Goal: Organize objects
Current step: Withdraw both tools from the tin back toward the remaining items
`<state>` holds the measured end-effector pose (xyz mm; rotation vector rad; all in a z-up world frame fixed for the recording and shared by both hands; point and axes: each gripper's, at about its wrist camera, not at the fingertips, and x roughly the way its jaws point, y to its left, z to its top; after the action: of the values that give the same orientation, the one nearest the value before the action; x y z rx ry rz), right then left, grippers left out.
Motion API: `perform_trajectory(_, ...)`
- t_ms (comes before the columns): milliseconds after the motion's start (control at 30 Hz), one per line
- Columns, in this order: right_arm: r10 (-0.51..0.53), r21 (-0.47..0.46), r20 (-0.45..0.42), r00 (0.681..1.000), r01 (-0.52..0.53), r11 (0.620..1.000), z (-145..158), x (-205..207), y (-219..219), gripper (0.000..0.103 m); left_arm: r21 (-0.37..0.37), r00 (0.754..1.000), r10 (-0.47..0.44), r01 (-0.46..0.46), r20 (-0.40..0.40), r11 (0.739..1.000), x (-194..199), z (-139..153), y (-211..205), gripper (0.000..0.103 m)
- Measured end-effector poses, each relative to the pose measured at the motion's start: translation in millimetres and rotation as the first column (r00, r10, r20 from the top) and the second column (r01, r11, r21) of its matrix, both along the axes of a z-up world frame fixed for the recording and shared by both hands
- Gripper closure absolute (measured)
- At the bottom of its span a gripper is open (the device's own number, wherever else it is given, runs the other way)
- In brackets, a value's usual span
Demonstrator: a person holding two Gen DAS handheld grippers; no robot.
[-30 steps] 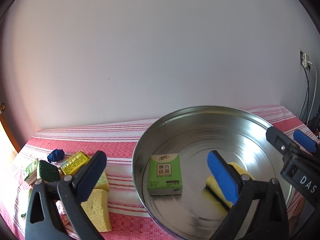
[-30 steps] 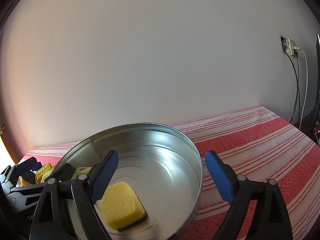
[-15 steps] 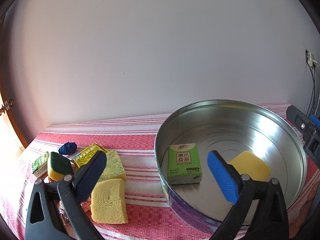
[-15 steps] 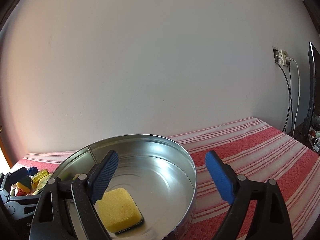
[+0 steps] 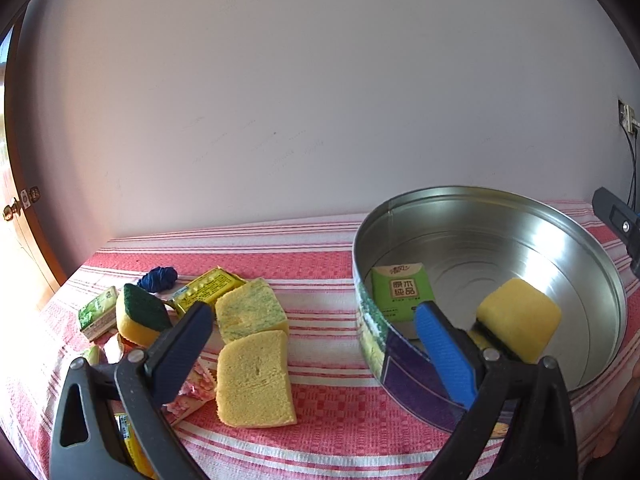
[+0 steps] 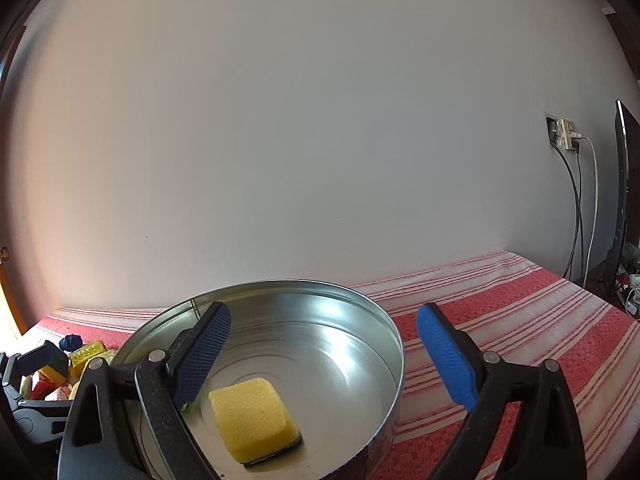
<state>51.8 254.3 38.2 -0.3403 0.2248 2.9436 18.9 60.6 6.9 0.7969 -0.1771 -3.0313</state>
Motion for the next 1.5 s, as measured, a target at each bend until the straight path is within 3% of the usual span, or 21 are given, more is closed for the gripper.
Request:
perform_trajectory(467,0.019,-0.064,-0.015,1.000,-0.020,0.998,-1,17,-16,0.007,0.057,1.000,0.017,-0.016,-0.012,0.998,13,-3,-46,0.001)
perform_trajectory(767,0.129,-0.064,0.046,0.991,-0.126,0.990,-4,22,-55,0.007,0.094,0.997,0.071,-0.072,0.013,0.993,22,-7,-95,0.001)
perform_trajectory(1233,0.355,-0.094,0.139,0.924,-0.345,0.934,-12,16,-150,0.007,0.103,0.962,0.268,-0.273,0.055,0.957,42,-13,-202,0.001)
perform_trajectory(1500,0.471,-0.109,0.218,0.855,-0.458,0.882,-21,10,-208,0.007,0.110,0.928,0.359,-0.370,0.104,0.923,51,-21,-255,0.001)
